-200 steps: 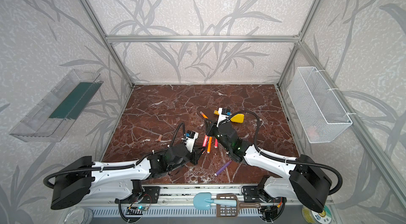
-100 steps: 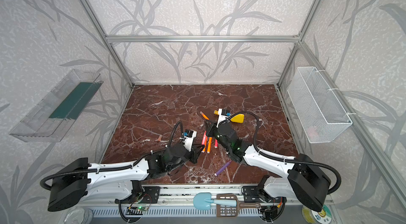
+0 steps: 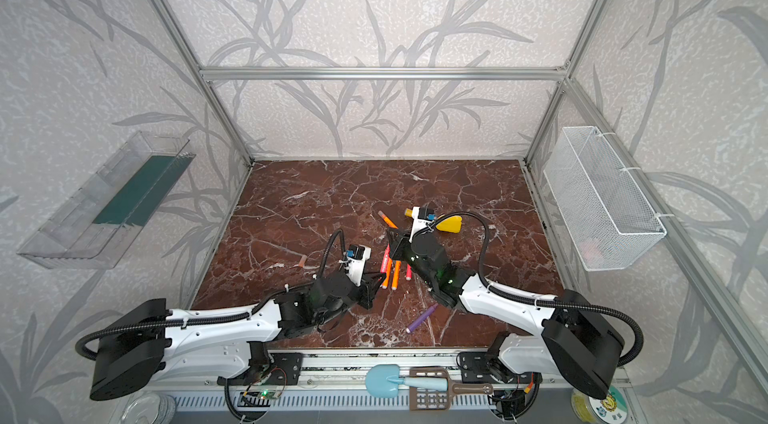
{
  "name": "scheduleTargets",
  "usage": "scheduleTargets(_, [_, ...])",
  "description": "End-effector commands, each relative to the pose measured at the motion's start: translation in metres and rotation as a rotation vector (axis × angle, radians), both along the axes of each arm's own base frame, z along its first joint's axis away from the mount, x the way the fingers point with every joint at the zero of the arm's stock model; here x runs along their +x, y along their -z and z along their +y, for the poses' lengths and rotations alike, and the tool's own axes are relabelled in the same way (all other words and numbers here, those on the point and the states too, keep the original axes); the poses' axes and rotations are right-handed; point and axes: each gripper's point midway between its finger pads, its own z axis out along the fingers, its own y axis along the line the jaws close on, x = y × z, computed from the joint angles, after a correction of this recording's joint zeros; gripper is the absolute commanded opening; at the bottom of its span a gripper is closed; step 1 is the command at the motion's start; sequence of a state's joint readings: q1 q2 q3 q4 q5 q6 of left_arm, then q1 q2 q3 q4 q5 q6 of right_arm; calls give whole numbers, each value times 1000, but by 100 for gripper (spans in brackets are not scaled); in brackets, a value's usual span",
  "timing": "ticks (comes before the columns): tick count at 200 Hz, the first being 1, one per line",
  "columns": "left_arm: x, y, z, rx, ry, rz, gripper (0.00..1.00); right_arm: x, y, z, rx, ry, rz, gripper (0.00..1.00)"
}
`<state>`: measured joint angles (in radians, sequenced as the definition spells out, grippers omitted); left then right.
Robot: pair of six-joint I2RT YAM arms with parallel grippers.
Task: Insert the pens into the pen caps
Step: 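Bring the held cap toward the highlighter while the left gripper moves it closer, then lower the pale pink cap onto the pink highlighter tip with the right gripper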
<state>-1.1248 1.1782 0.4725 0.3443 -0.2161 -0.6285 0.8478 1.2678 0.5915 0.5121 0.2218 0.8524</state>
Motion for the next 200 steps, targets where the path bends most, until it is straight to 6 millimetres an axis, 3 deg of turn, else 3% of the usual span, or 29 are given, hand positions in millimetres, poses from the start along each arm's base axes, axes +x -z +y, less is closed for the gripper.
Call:
scheduleTargets(1, [5, -13, 5, -30, -41, -32, 0, -3, 2, 2, 29, -20, 9, 17])
scheduleTargets(83, [16, -28, 5, -83, -94, -50, 0, -24, 6, 15, 109, -81, -14, 17])
scheduleTargets(158, [21, -39, 17, -173, -140, -36, 0, -26, 8, 8, 183, -40, -3, 18])
scheduleTargets(200, [20, -43, 19, -183, -131, -44, 0, -26, 9, 19, 190, -73, 13, 21])
